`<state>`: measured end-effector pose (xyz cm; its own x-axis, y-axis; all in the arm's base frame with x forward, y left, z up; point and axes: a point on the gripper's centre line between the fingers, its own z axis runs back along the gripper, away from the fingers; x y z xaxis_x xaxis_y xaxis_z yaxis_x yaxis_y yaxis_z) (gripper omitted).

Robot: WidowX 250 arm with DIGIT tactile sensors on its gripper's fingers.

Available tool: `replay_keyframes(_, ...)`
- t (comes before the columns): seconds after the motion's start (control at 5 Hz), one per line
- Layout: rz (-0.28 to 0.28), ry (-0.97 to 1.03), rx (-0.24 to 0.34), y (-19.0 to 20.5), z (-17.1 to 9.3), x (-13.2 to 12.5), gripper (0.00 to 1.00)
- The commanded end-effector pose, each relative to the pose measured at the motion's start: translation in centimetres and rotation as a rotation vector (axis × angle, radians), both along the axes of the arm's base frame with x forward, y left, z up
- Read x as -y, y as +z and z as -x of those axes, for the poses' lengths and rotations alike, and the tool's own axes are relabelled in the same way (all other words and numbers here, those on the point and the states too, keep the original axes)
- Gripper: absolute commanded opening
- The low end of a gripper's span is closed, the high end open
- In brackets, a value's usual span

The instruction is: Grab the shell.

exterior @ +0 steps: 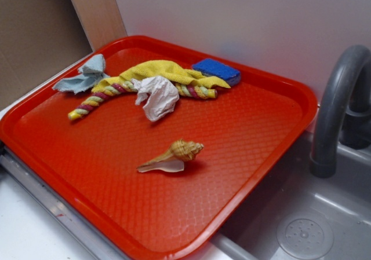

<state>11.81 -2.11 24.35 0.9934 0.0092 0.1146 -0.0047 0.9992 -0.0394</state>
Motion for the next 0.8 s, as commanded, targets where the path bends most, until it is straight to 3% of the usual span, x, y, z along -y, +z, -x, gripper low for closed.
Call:
replay_keyframes(0.0,0.000,0.000,0.000,0.0,0.0,0.0,1.00)
replay_keyframes(0.2,-0.027,-0.249,0.058,0.7,-2.5,5.0,1.00)
replay_keyframes(0.4,-0.096,-0.498,0.106,0.5,-3.1,9.6,1.00)
replay_keyframes(0.6,-0.015,-0.742,0.240,0.0,-3.0,13.5,1.00)
